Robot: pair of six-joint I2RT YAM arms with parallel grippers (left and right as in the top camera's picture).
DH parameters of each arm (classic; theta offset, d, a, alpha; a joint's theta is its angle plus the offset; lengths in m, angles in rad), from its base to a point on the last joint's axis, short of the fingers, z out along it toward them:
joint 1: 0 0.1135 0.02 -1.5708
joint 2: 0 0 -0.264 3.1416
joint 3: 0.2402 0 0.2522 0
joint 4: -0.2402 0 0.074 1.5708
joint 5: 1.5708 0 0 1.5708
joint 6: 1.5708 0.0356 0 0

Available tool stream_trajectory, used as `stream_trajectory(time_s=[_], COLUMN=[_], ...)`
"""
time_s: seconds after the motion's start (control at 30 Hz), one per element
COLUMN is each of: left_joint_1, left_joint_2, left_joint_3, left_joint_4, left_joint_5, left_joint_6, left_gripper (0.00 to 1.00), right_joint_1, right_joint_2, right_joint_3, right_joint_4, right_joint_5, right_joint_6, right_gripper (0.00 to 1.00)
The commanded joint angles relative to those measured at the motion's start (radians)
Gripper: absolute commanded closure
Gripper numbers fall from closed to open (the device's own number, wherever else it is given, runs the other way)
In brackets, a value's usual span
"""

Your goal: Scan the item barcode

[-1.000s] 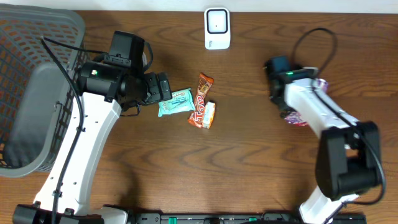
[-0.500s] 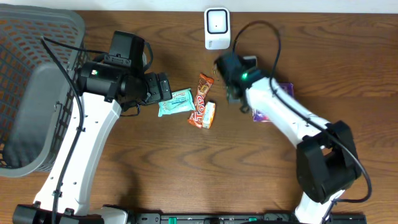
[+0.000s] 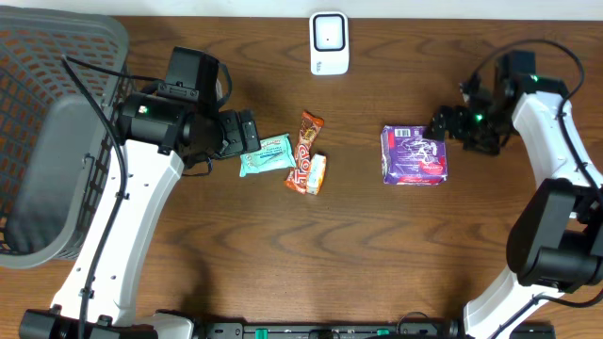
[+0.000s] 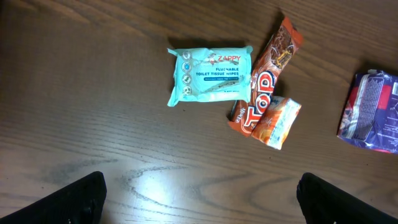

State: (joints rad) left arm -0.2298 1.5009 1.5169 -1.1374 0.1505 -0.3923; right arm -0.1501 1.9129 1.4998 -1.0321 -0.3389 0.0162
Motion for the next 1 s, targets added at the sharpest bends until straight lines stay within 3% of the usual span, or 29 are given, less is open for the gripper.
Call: stream_trajectory(time_s=[0.0, 0.17, 0.27, 0.43, 0.7, 0.97], left_joint_1=[0.002, 0.002, 0.002, 0.002, 0.002, 0.002], left_joint_2=[0.002, 0.002, 0.002, 0.002, 0.002, 0.002], left_joint_3=[0.005, 0.005, 0.005, 0.005, 0.005, 0.005], left_joint_4=[-0.003, -0.003, -0.002, -0.003, -0.002, -0.003], left_joint_5=[-0.010, -0.010, -0.010, -0.010, -0.010, -0.010], left_joint_6=[0.003, 0.003, 0.003, 0.003, 0.003, 0.003], left_gripper=[0.02, 0.02, 0.02, 0.02, 0.02, 0.02], right_joint_1=[-0.042, -0.039, -0.005, 0.074, 0.241, 0.201], right_joint_2=[0.005, 0.005, 0.005, 0.005, 0.005, 0.004], right_joint_3=[-0.119, -0.255, -0.330, -0.384, -0.378, -0.296], right_joint_4=[0.079, 0.213, 0.317, 0.529, 0.855, 0.811], right_joint_5=[-0.227, -0.282, -0.328, -0.356, -0.378, -0.535], right_joint_6=[-0.059, -0.014, 0.108, 0.391, 0.497, 0.515], right_gripper=[0.17, 0.26, 0.31, 0.32, 0.27, 0.22])
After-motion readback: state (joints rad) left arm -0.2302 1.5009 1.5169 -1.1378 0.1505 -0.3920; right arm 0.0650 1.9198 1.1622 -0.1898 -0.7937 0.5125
